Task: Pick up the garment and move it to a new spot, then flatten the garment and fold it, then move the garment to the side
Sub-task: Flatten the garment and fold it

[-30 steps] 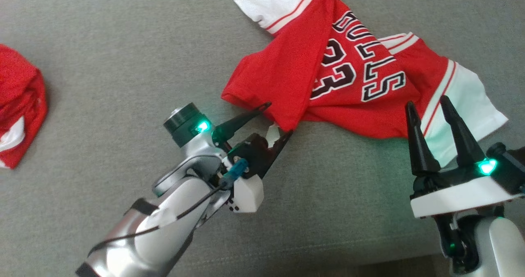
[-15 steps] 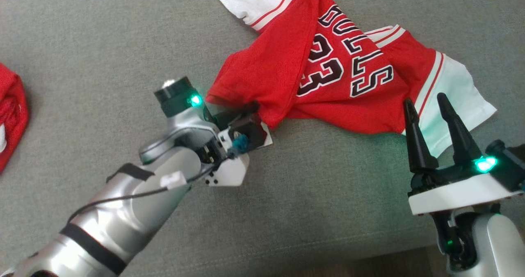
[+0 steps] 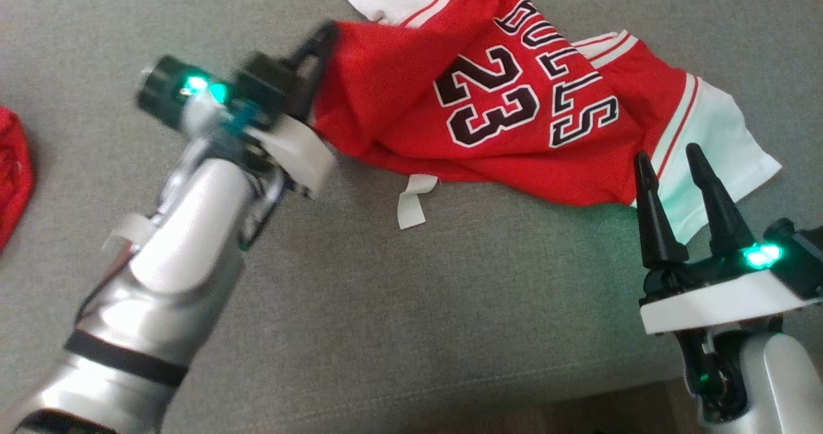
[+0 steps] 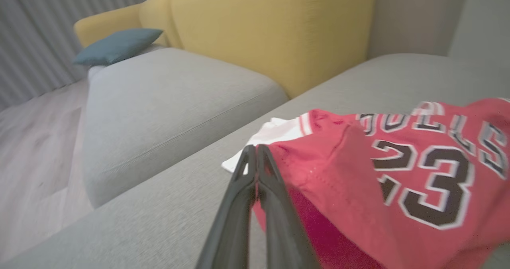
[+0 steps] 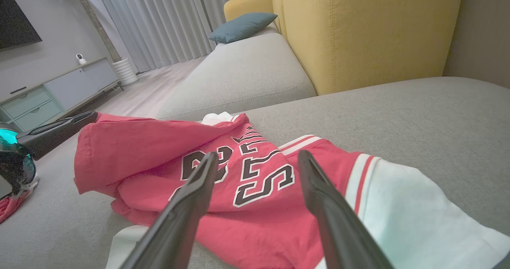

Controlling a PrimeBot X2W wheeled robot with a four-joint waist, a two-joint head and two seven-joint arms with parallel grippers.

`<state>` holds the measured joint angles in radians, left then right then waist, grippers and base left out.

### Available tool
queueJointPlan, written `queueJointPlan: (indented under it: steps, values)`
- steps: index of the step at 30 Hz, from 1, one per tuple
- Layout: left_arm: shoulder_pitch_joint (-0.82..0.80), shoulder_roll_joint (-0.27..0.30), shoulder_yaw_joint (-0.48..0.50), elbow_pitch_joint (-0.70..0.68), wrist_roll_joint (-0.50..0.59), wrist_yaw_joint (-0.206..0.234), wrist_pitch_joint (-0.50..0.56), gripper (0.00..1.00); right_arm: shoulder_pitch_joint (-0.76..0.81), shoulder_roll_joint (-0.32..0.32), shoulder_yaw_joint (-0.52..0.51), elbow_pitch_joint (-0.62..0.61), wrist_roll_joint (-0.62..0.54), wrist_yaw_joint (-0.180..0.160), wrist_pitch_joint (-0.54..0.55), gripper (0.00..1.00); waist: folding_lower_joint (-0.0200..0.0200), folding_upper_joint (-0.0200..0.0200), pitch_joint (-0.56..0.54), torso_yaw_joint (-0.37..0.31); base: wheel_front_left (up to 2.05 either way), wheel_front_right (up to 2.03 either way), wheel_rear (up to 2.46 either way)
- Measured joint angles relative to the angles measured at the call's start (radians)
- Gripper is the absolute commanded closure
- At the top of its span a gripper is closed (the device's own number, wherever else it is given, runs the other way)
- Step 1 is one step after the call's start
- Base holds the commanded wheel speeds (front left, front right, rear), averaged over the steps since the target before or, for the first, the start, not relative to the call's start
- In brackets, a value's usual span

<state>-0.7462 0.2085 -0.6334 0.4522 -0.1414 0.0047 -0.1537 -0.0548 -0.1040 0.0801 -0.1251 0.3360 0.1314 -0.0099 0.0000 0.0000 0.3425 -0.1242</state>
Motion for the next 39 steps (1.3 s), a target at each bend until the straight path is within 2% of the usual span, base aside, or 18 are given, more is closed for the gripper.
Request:
queueJointPlan:
  steps: [5,10,13,14,15,16,19,22,26,29,33,39]
  values:
    - [-0.049,-0.002,0.112,0.116,-0.100,0.014,-0.044,1.00,-0.026,0.003,0.005,0.002,0.015,0.000,-0.001,0.00,0.0000,0.0000,0.025,-0.019,0.00,0.00,0.00]
    - [-0.124,-0.019,0.267,0.274,-0.247,0.012,-0.079,1.00,-0.054,0.007,0.015,0.026,0.027,0.000,-0.017,0.00,0.0000,0.0000,0.060,-0.054,0.00,0.00,0.00]
    - [-0.135,-0.028,0.312,0.356,-0.311,-0.013,-0.077,1.00,-0.061,0.010,0.016,0.042,0.035,0.000,-0.025,0.00,0.0000,0.0000,0.072,-0.069,0.00,0.00,0.00]
    - [-0.137,-0.030,0.322,0.382,-0.330,-0.032,-0.071,0.91,-0.061,0.011,0.016,0.047,0.035,0.000,-0.026,0.00,0.0000,0.0000,0.074,-0.073,0.00,0.00,0.00]
    - [-0.138,-0.030,0.323,0.401,-0.339,-0.042,-0.068,0.18,-0.061,0.012,0.016,0.049,0.035,0.000,-0.026,0.00,0.0000,0.0000,0.076,-0.075,0.00,0.00,0.00]
    - [-0.139,-0.031,0.324,0.416,-0.344,-0.049,-0.068,0.00,-0.061,0.012,0.016,0.052,0.035,0.000,-0.027,0.00,0.0000,0.0000,0.076,-0.075,0.00,0.00,0.00]
    - [-0.139,-0.029,0.323,0.434,-0.337,-0.045,-0.081,0.00,-0.061,0.012,0.013,0.056,0.031,0.000,-0.035,0.00,0.0000,0.0000,0.071,-0.073,0.00,0.00,0.00]
    - [-0.131,-0.026,0.317,0.403,-0.280,0.010,-0.096,0.00,-0.061,0.006,0.012,0.056,0.010,0.000,-0.035,0.00,0.0000,0.0000,0.058,-0.067,0.00,0.00,0.00]
    - [-0.028,-0.023,0.327,0.182,-0.194,0.114,-0.100,0.00,-0.061,-0.007,0.000,0.048,-0.015,0.000,-0.035,0.00,0.0000,0.0000,0.039,-0.051,0.00,0.00,0.00]
    - [0.109,-0.024,0.329,0.005,-0.131,0.172,-0.103,0.00,-0.061,-0.008,-0.011,0.040,-0.028,0.000,-0.032,0.00,0.0000,0.0000,0.021,-0.035,0.00,0.00,0.00]
    - [0.299,-0.025,0.327,-0.169,-0.072,0.230,-0.103,0.00,-0.058,-0.016,-0.027,0.037,-0.040,0.000,-0.015,0.00,0.0000,0.0000,-0.004,-0.010,0.00,0.00,0.00]
    - [0.472,-0.019,0.323,-0.328,-0.032,0.276,-0.103,0.00,-0.053,-0.033,-0.027,0.041,-0.047,0.000,0.008,0.00,0.0000,0.0000,-0.046,0.018,0.00,0.00,0.00]
